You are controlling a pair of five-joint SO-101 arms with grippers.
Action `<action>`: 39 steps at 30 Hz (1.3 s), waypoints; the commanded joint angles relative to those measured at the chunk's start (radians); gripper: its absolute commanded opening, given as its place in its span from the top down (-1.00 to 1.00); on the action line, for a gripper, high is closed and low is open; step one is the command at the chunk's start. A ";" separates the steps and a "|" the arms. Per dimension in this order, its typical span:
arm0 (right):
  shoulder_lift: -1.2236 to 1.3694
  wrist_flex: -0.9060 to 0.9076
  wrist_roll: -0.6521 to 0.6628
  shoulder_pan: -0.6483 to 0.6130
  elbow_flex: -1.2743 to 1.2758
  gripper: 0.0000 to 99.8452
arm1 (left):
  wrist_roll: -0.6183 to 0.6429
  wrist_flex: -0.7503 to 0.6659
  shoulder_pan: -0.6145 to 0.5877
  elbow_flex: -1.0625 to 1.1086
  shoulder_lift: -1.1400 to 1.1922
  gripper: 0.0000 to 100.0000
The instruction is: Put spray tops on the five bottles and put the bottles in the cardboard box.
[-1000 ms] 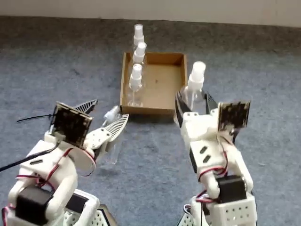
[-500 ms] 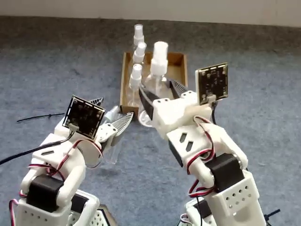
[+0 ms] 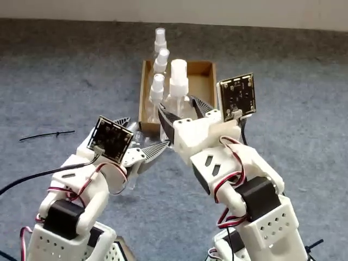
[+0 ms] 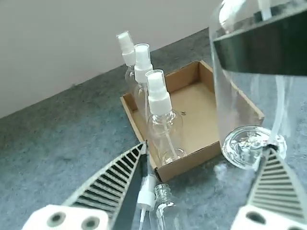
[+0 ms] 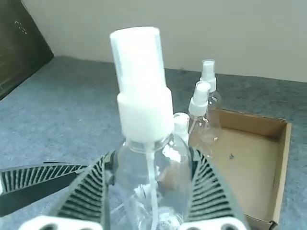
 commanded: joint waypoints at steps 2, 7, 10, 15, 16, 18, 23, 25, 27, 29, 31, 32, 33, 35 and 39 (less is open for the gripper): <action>0.001 0.007 -0.005 -0.013 -0.058 0.99 | -0.006 -0.044 -0.070 0.005 0.012 0.34; 0.002 -0.018 0.044 0.025 -0.056 0.99 | -0.005 0.025 -0.067 -0.039 -0.010 0.34; 0.001 -0.090 0.008 0.074 -0.022 0.99 | -0.005 0.135 -0.061 -0.093 -0.074 0.33; -0.001 -0.213 -0.048 0.068 0.073 0.99 | -0.005 0.230 0.002 -0.097 -0.260 0.33; -0.001 -0.225 -0.048 0.050 0.094 0.99 | -0.005 0.239 0.024 -0.097 -0.291 0.33; -0.001 -0.231 -0.048 0.008 0.134 0.99 | -0.005 0.239 0.064 -0.091 -0.337 0.33; -0.088 -0.228 -0.041 -0.074 0.183 0.99 | -0.006 0.135 0.088 0.031 -0.289 0.33; -0.160 -0.219 -0.040 -0.077 0.186 0.99 | -0.006 0.103 0.076 0.058 -0.268 0.33; -0.214 -0.163 -0.017 -0.076 0.185 0.99 | -0.006 0.097 0.050 0.064 -0.255 0.33; -0.242 -0.122 0.023 -0.077 0.185 0.99 | -0.006 0.095 0.024 0.068 -0.259 0.33; -0.246 -0.108 0.026 -0.077 0.185 0.99 | -0.006 0.094 -0.001 0.068 -0.259 0.33; -0.246 -0.107 0.029 -0.077 0.185 0.99 | -0.006 0.094 -0.005 0.068 -0.259 0.33; -0.246 -0.110 0.029 -0.077 0.185 0.99 | -0.006 0.097 -0.008 0.068 -0.259 0.33; -0.246 -0.110 0.031 -0.077 0.185 0.99 | -0.006 0.100 -0.008 0.068 -0.260 0.33; -0.245 -0.105 0.120 -0.064 0.186 0.99 | -0.006 0.121 -0.008 0.065 -0.260 0.34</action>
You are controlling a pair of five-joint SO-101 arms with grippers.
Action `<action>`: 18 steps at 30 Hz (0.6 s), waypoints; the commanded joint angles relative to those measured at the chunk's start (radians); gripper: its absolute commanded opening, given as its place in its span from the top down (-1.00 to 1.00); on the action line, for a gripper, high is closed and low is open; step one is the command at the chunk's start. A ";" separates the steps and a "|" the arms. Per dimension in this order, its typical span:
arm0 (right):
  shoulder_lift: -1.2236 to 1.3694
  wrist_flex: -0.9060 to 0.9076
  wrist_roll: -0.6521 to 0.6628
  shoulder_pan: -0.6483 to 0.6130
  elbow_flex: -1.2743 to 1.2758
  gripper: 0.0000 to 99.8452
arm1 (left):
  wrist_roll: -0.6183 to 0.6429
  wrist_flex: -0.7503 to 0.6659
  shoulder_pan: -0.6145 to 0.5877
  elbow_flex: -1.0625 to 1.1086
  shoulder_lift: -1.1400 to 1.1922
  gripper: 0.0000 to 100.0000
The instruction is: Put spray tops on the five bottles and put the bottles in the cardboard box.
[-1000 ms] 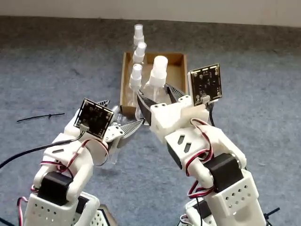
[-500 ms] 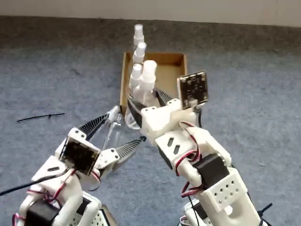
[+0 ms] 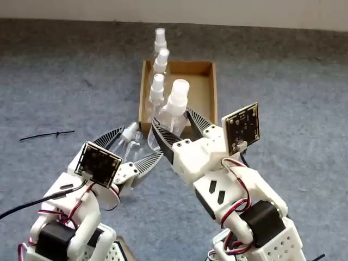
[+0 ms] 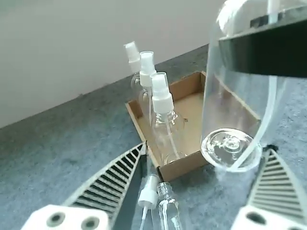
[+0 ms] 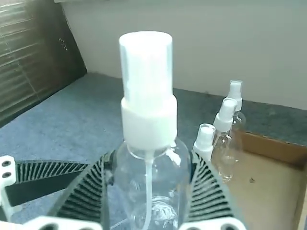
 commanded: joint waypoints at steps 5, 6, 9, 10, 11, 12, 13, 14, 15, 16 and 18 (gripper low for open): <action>0.041 -0.015 0.126 0.222 -0.016 0.99 | -0.006 0.046 -0.012 -0.012 0.008 0.34; 0.074 -0.033 0.137 0.268 -0.016 0.99 | -0.006 0.046 -0.012 -0.012 0.008 0.34; 0.205 -0.096 0.169 0.346 -0.018 0.99 | -0.006 0.046 -0.016 -0.008 0.008 0.34; 0.252 -0.116 0.184 0.361 -0.019 0.99 | -0.006 0.046 -0.016 -0.005 0.008 0.34; 0.300 -0.140 0.190 0.372 -0.021 0.99 | -0.006 0.046 -0.016 -0.005 0.008 0.34; 0.344 -0.173 0.196 0.384 -0.022 0.99 | -0.006 0.048 -0.016 -0.004 0.008 0.34; 0.386 -0.213 0.196 0.395 -0.024 0.99 | -0.006 0.048 -0.016 -0.004 0.008 0.34; 0.423 -0.263 0.196 0.403 -0.024 0.99 | -0.006 0.049 -0.016 -0.004 0.008 0.34; 0.461 -0.311 0.196 0.409 -0.024 0.99 | -0.006 0.051 -0.016 -0.004 0.008 0.34; 0.504 -0.363 0.196 0.410 -0.027 0.99 | -0.006 0.051 -0.016 -0.004 0.008 0.34; 0.584 -0.463 0.196 0.418 -0.039 0.99 | -0.006 0.052 -0.018 -0.004 0.008 0.34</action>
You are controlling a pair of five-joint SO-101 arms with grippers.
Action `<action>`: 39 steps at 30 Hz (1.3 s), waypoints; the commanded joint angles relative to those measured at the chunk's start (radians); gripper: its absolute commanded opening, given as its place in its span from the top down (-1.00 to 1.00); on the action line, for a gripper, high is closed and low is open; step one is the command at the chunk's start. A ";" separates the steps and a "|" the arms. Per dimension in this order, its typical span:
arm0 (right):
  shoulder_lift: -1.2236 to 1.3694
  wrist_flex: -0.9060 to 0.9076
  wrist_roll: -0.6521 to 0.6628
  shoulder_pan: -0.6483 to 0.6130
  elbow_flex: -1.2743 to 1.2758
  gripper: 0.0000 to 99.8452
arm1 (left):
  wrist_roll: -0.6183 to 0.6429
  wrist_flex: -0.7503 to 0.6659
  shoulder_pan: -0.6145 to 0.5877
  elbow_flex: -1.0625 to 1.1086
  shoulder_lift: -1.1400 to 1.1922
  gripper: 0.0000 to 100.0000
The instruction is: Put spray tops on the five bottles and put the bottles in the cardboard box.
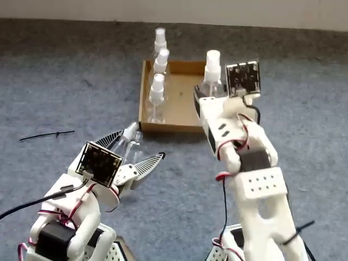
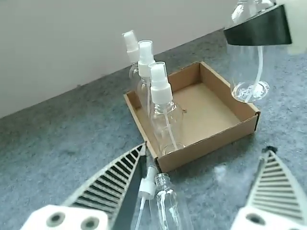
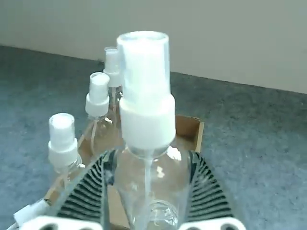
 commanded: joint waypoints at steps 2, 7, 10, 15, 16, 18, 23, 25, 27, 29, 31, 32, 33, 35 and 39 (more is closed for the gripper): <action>0.176 -0.225 0.015 0.019 -0.076 0.99 | -0.006 0.008 -0.012 0.001 0.008 0.34; 0.430 -0.263 0.008 0.016 -0.312 0.99 | -0.008 0.002 -0.012 0.028 0.008 0.34; 0.581 -0.263 0.008 0.016 -0.440 0.99 | -0.008 0.005 -0.012 0.028 0.008 0.34; 0.788 -0.271 0.008 0.015 -0.602 0.99 | -0.008 0.006 -0.012 0.028 0.008 0.34; 0.826 -0.271 0.008 0.016 -0.634 0.99 | -0.008 0.006 -0.012 0.028 0.008 0.34; 0.903 -0.271 0.008 0.016 -0.699 0.99 | -0.008 0.006 -0.012 0.028 0.008 0.34; 1.072 -0.272 -0.021 0.019 -0.860 0.99 | -0.008 0.006 -0.012 0.028 0.008 0.34; 1.121 -0.272 -0.084 0.024 -0.912 0.99 | -0.008 0.008 -0.012 0.028 0.008 0.34; 1.155 -0.272 -0.107 0.033 -0.949 0.99 | -0.008 0.008 -0.012 0.028 0.008 0.34; 1.181 -0.272 -0.110 0.035 -0.974 0.99 | -0.008 0.008 -0.012 0.028 0.008 0.34; 1.201 -0.274 -0.110 0.038 -0.983 0.99 | -0.008 0.008 -0.012 0.028 0.008 0.34; 1.208 -0.292 -0.110 0.039 -0.981 0.99 | -0.008 0.008 -0.012 0.028 0.008 0.34; 1.211 -0.323 -0.110 0.039 -0.978 0.99 | -0.008 0.008 -0.012 0.028 0.008 0.34; 1.214 -0.380 -0.110 0.047 -0.977 0.99 | -0.008 0.008 -0.012 0.028 0.008 0.34; 1.219 -0.392 -0.112 0.051 -0.972 0.99 | -0.008 0.008 -0.012 0.028 0.008 0.34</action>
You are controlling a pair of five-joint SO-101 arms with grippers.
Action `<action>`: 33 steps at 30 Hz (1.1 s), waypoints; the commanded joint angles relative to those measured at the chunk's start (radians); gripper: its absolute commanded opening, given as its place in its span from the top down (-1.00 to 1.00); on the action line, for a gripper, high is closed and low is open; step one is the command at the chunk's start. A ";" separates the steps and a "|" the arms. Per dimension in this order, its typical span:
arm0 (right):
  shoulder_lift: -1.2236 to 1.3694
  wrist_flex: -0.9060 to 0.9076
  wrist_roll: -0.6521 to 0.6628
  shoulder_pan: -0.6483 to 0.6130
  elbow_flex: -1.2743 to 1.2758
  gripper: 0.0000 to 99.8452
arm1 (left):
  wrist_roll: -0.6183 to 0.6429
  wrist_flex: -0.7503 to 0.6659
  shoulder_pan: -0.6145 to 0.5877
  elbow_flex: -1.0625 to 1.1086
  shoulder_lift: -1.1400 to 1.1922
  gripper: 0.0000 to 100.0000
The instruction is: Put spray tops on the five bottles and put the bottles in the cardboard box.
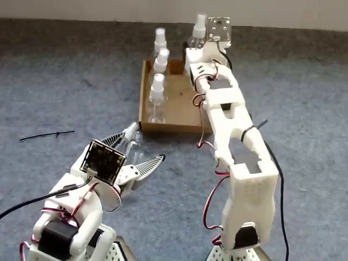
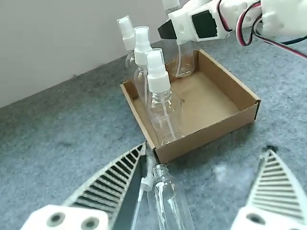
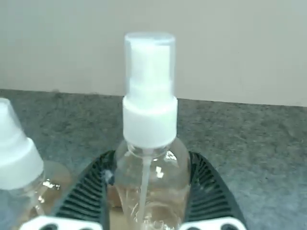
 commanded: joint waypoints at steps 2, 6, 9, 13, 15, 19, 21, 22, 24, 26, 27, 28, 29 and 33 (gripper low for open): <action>-0.022 -0.033 -0.011 0.021 -0.059 0.99 | -0.008 0.003 -0.012 -0.007 0.008 0.34; -0.024 -0.041 -0.009 0.016 -0.007 0.99 | -0.008 0.003 -0.012 -0.007 0.008 0.34; -0.024 -0.041 -0.009 0.018 0.018 0.99 | -0.008 0.003 -0.012 -0.007 0.008 0.34; -0.024 -0.041 -0.011 0.021 0.024 0.99 | -0.008 0.003 -0.012 -0.007 0.008 0.34; -0.024 -0.041 -0.011 0.019 0.025 0.99 | -0.008 0.003 -0.012 -0.007 0.008 0.34; -0.022 -0.041 -0.011 0.019 0.027 0.99 | -0.008 0.003 -0.012 -0.007 0.008 0.34; -0.016 -0.042 -0.011 0.018 0.041 0.99 | -0.006 0.003 -0.010 -0.007 0.008 0.34; -0.007 -0.051 -0.011 0.018 0.047 0.99 | -0.006 0.003 -0.008 -0.007 0.008 0.34; 0.015 -0.111 -0.005 0.018 0.067 0.99 | -0.006 0.003 -0.007 -0.007 0.008 0.34; 0.030 -0.140 -0.003 0.018 0.070 0.99 | -0.006 0.003 -0.005 -0.005 0.008 0.34; 0.031 -0.136 -0.003 0.018 0.070 0.99 | -0.006 0.003 -0.005 -0.005 0.008 0.34; 0.030 -0.136 -0.006 0.019 0.070 0.99 | -0.006 0.003 -0.005 -0.005 0.008 0.34; 0.028 -0.136 -0.008 0.019 0.070 0.99 | -0.006 0.003 -0.005 -0.005 0.008 0.34; 0.030 -0.136 -0.005 0.019 0.070 0.98 | -0.006 0.003 -0.005 -0.005 0.008 0.34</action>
